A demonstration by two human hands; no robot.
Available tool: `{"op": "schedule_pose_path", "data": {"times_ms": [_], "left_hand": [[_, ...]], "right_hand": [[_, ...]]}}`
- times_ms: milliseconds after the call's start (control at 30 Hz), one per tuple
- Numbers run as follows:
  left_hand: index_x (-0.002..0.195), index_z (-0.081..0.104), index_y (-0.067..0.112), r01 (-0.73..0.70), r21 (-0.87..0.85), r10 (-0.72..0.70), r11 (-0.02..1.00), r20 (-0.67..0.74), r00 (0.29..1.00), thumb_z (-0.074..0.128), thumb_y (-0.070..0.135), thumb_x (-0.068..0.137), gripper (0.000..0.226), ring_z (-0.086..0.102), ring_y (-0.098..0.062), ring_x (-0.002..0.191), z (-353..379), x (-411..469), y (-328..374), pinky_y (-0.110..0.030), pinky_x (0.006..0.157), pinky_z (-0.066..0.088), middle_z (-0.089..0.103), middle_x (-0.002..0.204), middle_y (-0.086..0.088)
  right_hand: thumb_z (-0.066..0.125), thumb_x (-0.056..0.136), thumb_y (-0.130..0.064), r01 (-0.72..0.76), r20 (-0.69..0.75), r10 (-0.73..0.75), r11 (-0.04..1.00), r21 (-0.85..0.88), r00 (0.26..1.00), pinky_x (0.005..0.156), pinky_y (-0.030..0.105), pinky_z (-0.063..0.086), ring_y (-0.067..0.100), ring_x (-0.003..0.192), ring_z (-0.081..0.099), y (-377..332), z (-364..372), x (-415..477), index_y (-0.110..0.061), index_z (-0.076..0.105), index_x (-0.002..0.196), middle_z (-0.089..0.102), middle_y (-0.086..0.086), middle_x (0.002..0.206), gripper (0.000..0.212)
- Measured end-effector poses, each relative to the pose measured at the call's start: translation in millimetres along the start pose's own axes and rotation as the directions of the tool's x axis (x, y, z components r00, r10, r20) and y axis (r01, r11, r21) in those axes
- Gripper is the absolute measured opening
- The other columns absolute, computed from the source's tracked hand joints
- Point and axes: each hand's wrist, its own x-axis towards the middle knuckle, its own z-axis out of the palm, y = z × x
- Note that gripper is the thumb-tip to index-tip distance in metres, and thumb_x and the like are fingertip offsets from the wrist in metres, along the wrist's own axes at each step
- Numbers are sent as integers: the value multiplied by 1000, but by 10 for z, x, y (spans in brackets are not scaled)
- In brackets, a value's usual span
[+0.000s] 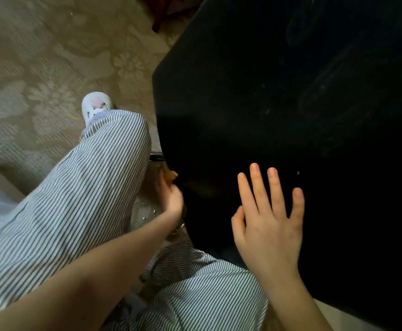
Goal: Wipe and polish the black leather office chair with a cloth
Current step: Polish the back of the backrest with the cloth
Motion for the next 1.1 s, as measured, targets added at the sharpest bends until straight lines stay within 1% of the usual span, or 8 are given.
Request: {"op": "schedule_pose_path", "data": {"times_ms": [67, 133, 367, 533, 667, 867, 967, 1100], "left_hand": [[143, 33, 22, 195, -62, -194, 979, 19, 981, 35, 6, 96, 50, 39, -26, 131, -40, 138, 23, -41, 109, 32, 36, 145, -7], [137, 40, 24, 229, -75, -227, 971, 31, 973, 35, 9, 97, 43, 46, -26, 124, -51, 158, 52, -42, 106, 35, 45, 138, -6], [139, 38, 18, -117, -32, 117, 993, -9, 993, 34, 3, 95, 46, 35, -19, 132, 82, -456, 341, -22, 104, 26, 27, 148, -5], [140, 34, 22, -298, -51, 302, 953, 94, 949, 33, 4, 95, 48, 34, 1, 123, 127, -842, 620, -4, 92, 26, 23, 148, 4], [142, 30, 26, -425, -112, 439, 898, 223, 870, 34, 6, 98, 48, 17, 33, 113, 157, -1189, 863, 10, 87, 18, 13, 153, 8], [142, 29, 30, -621, -233, 662, 748, 319, 678, 42, 5, 97, 52, 13, 20, 130, 260, -1536, 1378, 5, 99, 13, 9, 153, 14], [146, 24, 26, -656, -191, 681, 730, 283, 676, 37, 8, 98, 53, 7, 17, 131, 328, -1380, 1765, 6, 98, 7, 11, 156, 10], [145, 31, 24, -642, -159, 660, 750, 242, 711, 35, 15, 99, 47, 13, -3, 141, 402, -1116, 2317, -15, 109, 9, 18, 156, 4]], "right_hand": [[39, 84, -24, -7, 11, 7, 1000, -2, 1000, 114, 40, -2, 24, 134, 28, -24, -12, 39, -13, 53, 132, 46, 8, 142, 51], [38, 85, -24, -17, 20, 17, 1000, -6, 1000, 113, 41, 0, 24, 134, 28, -48, -19, 74, -13, 53, 132, 45, 8, 142, 51], [34, 83, -26, -60, 50, 59, 998, 22, 997, 110, 45, 8, 25, 134, 27, -116, -49, 146, -12, 54, 130, 46, 9, 141, 53], [32, 84, -26, -79, 34, 77, 994, 70, 996, 111, 45, 7, 24, 133, 28, -149, -175, 206, -12, 56, 129, 48, 10, 140, 53], [32, 85, -27, -99, 12, 98, 993, 63, 995, 111, 46, 3, 25, 134, 28, -34, -341, 134, -12, 56, 129, 48, 10, 139, 52], [34, 84, -28, -164, -18, 166, 982, 98, 986, 113, 45, -1, 26, 133, 29, 126, -583, 6, -12, 56, 128, 50, 10, 137, 51], [34, 83, -27, -140, -26, 144, 984, 106, 989, 112, 45, 2, 26, 132, 32, 217, -672, 16, -13, 59, 125, 52, 11, 136, 51], [33, 83, -27, -109, -26, 112, 988, 106, 993, 111, 46, 11, 28, 129, 44, 317, -825, 26, -11, 65, 118, 57, 12, 131, 50]]}}
